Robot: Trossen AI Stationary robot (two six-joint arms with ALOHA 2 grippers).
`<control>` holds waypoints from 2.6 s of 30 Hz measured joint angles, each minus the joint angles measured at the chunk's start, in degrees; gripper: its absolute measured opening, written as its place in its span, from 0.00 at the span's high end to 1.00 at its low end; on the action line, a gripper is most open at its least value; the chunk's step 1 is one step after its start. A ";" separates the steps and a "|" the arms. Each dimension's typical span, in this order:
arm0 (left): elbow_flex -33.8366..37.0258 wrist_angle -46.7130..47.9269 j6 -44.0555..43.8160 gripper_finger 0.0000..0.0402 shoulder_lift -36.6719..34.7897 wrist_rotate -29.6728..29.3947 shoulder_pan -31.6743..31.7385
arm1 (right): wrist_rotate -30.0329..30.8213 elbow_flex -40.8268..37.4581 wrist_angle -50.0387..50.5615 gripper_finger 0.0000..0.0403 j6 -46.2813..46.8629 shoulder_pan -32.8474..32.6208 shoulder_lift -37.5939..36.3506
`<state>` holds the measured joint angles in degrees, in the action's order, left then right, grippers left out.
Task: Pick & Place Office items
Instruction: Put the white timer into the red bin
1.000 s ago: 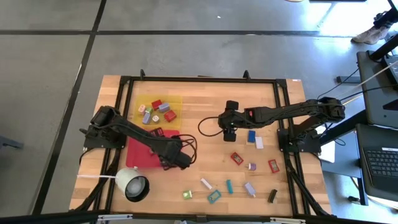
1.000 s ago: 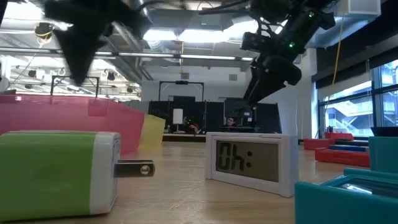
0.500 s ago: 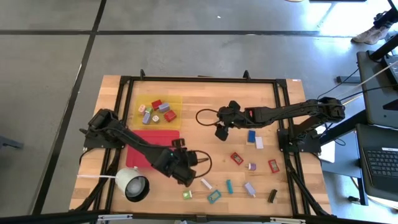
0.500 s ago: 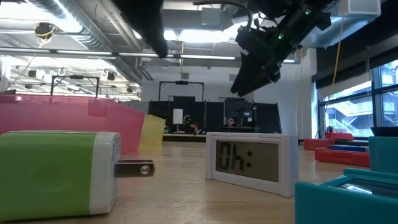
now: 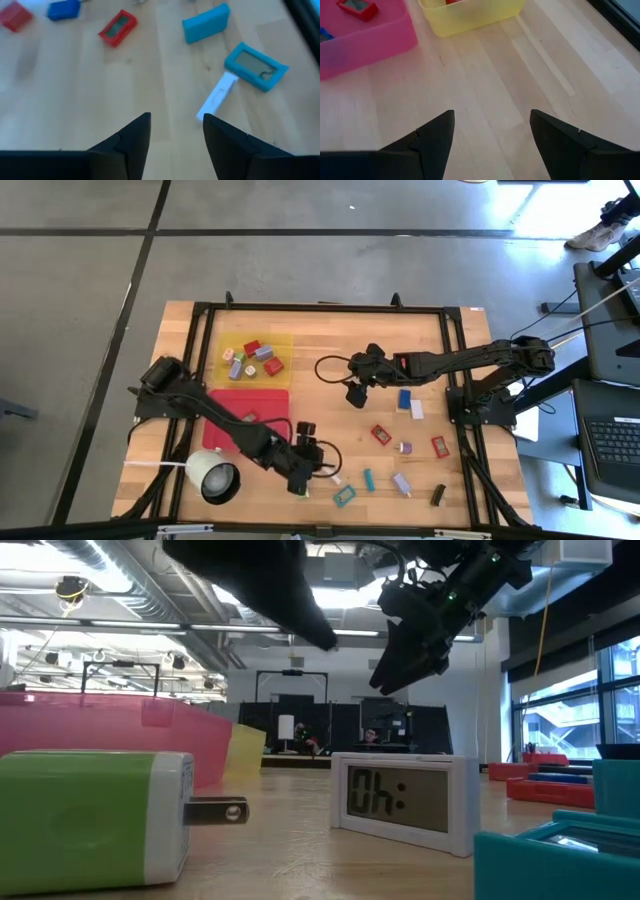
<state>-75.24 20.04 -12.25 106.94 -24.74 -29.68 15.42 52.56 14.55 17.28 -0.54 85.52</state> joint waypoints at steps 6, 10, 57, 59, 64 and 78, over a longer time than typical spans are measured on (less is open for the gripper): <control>6.42 -13.93 -0.37 0.44 0.00 11.54 3.31 | 0.00 0.00 0.01 0.35 -1.23 1.91 0.00; 9.80 -19.85 1.97 0.38 0.00 15.23 4.86 | -0.03 0.00 0.34 0.35 -1.25 2.79 0.00; 12.00 -19.19 3.50 0.84 -5.62 7.71 7.29 | 0.17 0.00 1.09 0.35 -1.84 3.83 0.00; 12.00 -16.52 1.55 0.83 -8.87 3.71 7.24 | 0.18 0.00 1.09 0.35 -1.58 3.83 0.00; 11.98 -12.77 -3.41 0.83 -15.92 -3.58 6.17 | 0.17 0.00 0.85 0.35 -2.80 3.83 0.00; 11.98 19.18 -26.10 0.83 -25.97 -13.05 5.28 | 0.15 0.00 0.00 0.35 -2.80 3.81 0.02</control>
<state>-63.26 39.21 -38.35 80.96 -37.79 -24.40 15.57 52.56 14.54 14.48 3.27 85.54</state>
